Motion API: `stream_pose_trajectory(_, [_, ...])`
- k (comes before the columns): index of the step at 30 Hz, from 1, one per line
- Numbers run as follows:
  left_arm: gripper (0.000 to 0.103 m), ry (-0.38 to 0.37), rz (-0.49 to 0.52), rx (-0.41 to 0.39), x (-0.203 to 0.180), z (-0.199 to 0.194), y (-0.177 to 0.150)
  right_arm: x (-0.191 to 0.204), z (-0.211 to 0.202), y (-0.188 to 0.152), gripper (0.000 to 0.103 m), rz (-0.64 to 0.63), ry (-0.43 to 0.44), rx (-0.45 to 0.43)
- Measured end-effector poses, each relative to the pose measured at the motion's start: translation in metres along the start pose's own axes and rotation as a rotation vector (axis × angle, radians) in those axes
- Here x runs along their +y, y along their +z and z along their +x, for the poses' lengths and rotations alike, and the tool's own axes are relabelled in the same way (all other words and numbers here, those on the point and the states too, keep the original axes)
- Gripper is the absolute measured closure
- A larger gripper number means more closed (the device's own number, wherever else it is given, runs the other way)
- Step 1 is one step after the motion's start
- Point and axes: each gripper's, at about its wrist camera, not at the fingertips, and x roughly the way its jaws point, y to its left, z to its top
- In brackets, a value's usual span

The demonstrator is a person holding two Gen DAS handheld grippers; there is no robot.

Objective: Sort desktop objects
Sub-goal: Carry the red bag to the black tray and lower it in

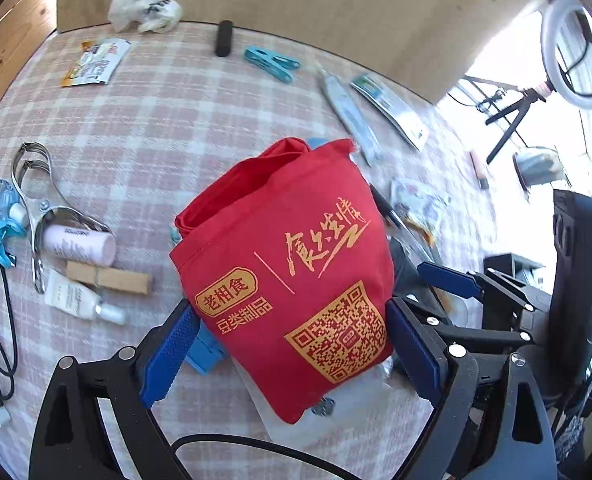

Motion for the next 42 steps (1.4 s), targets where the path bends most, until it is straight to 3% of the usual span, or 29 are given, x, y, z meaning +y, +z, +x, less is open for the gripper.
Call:
stream_pose_trajectory(6, [0.012, 0.003, 0.027, -0.066, -0.01, -0.028, -0.026, -0.035, -0.025, -0.035, 0.042, 0.064, -0.007, 0.008])
stream_pose_trajectory(12, [0.012, 0.026, 0.019, -0.103, -0.003, -0.041, -0.032, -0.03, -0.065, -0.024, 0.042, 0.116, 0.134, -0.1])
stream_pose_trajectory(18, [0.012, 0.027, 0.044, -0.093, -0.01, -0.03, -0.029, 0.016, -0.041, 0.003, 0.042, 0.094, 0.192, -0.07])
stream_pose_trajectory(21, [0.016, 0.022, 0.058, -0.076, -0.013, -0.019, -0.026, 0.014, -0.022, 0.011, 0.041, 0.127, 0.208, -0.026])
stream_pose_trajectory(24, [0.023, -0.006, 0.044, -0.055, -0.013, -0.01, -0.024, 0.008, -0.01, 0.01, 0.041, 0.189, 0.291, -0.001])
stream_pose_trajectory(27, [0.024, -0.012, 0.047, -0.081, -0.016, -0.014, -0.026, 0.007, -0.009, 0.005, 0.042, 0.228, 0.333, -0.001])
stream_pose_trajectory(32, [0.024, -0.011, 0.124, -0.096, -0.038, -0.029, -0.035, 0.015, -0.026, -0.011, 0.042, 0.193, 0.304, -0.044])
stream_pose_trajectory(36, [0.024, -0.035, 0.162, -0.094, -0.057, -0.037, -0.039, 0.001, -0.043, -0.028, 0.042, 0.236, 0.329, -0.08])
stream_pose_trajectory(42, [0.024, -0.086, 0.259, -0.109, -0.111, -0.049, -0.045, -0.034, -0.089, -0.05, 0.042, 0.278, 0.294, -0.163])
